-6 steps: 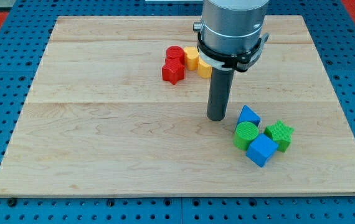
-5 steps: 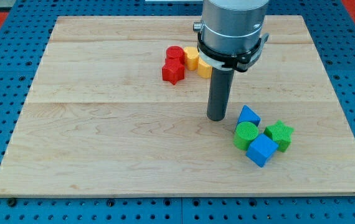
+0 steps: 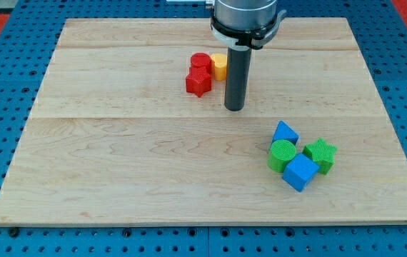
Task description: Push the hexagon below the heart
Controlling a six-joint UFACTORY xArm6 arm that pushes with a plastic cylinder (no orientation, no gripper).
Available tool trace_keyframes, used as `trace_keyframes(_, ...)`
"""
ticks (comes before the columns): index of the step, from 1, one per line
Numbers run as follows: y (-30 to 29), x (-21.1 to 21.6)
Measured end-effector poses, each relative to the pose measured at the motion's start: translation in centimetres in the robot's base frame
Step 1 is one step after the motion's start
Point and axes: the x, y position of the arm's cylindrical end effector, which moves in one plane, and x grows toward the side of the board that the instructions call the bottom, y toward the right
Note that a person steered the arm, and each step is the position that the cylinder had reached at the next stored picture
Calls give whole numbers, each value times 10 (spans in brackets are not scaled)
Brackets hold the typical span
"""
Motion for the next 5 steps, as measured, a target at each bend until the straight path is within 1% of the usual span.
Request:
trace_keyframes(1, 56, -10)
trace_keyframes(2, 57, -30)
trace_keyframes(3, 48, -68)
trace_keyframes(4, 31, -80)
trace_keyframes(5, 26, -80)
